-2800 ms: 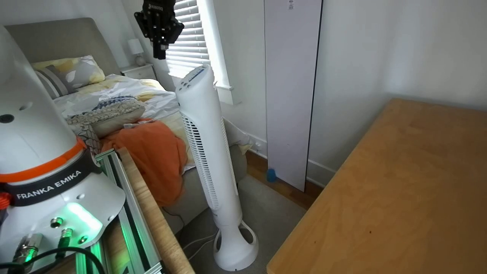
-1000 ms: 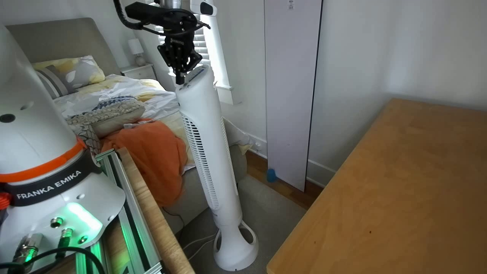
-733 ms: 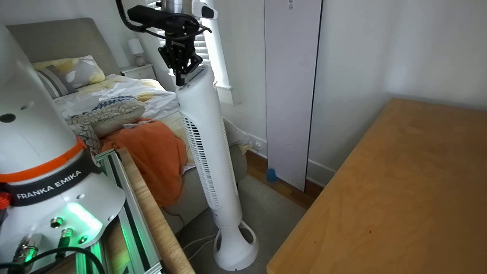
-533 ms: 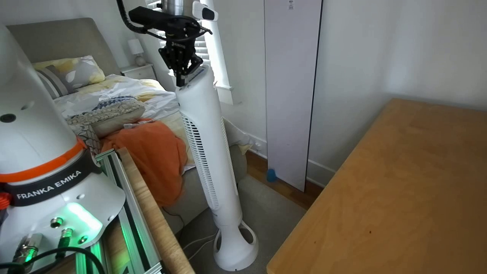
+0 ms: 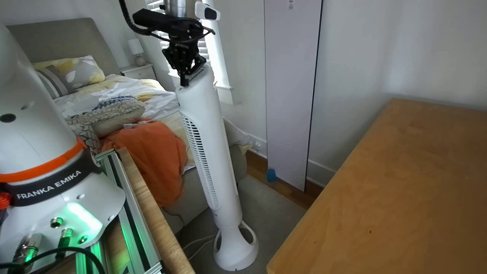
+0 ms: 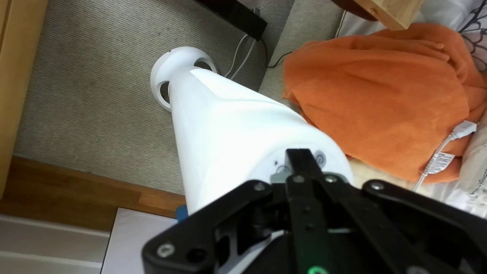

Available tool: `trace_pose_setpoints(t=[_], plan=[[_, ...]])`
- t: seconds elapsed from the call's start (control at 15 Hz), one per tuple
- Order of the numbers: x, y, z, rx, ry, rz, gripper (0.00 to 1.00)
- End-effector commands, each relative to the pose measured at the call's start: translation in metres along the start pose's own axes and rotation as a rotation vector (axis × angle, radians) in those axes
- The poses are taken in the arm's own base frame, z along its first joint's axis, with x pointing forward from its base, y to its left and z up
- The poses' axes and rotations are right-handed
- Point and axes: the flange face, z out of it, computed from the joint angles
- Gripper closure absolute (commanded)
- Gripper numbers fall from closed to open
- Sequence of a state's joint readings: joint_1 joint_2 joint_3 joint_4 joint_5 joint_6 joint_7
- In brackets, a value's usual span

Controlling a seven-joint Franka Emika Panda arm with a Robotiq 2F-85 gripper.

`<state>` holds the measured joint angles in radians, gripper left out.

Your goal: Press the right button on the combination fan and heater control top

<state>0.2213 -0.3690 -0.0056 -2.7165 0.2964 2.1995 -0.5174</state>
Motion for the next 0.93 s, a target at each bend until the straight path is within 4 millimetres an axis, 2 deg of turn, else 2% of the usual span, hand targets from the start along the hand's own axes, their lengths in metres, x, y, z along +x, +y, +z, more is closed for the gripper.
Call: trace_pose_setpoints(t=[0.0,0.53,0.87], plan=[[0.004,0.000,0.005,0.016,0.017,-0.009,1.00],[0.004,0.007,0.012,0.016,0.007,0.009,1.00],[-0.001,0.023,0.029,0.027,-0.023,0.031,1.00]])
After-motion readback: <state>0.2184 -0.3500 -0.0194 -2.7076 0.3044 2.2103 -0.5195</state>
